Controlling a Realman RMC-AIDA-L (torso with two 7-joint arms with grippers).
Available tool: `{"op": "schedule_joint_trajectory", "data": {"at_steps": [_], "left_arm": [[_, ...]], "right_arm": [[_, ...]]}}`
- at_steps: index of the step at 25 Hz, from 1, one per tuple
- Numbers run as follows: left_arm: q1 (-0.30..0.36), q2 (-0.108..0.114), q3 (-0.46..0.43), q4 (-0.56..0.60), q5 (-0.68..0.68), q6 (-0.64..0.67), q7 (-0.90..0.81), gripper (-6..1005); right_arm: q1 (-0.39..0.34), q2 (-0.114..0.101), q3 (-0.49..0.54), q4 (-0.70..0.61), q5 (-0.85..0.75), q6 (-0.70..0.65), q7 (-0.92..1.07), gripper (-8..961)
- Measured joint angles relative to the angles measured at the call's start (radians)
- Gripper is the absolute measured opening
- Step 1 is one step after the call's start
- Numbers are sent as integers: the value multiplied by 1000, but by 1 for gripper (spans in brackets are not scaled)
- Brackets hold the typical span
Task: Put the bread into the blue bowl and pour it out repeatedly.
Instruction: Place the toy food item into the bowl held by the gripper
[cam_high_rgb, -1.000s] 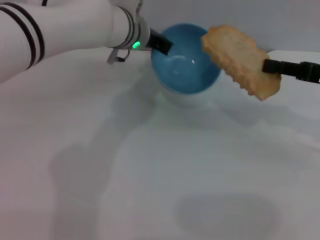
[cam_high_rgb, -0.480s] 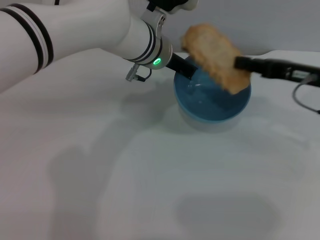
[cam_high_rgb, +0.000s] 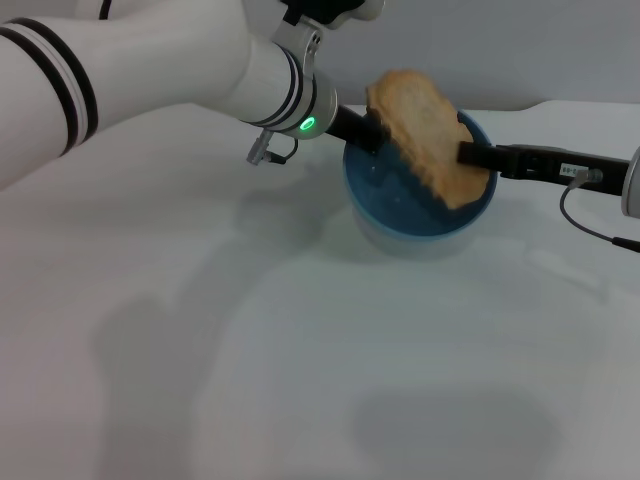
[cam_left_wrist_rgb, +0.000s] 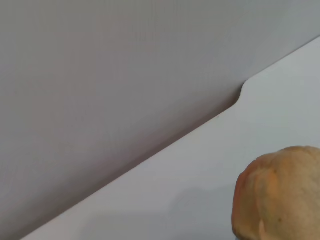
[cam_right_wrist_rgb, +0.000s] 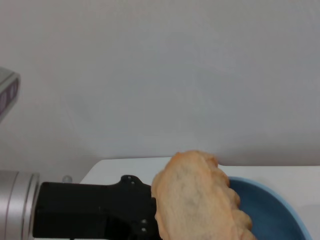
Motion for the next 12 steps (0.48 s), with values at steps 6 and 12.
{"op": "schedule_joint_trajectory", "data": {"at_steps": [6,12], "left_arm": [[0,0,0,0,-8,-8,1,0],[5,0,0,-5,-9,-15,0,0]], "right_arm": [[0,0,-3,4,-1,-6,-1,131],[-20,-2,-2,-5,4,-31,-2,345]]}}
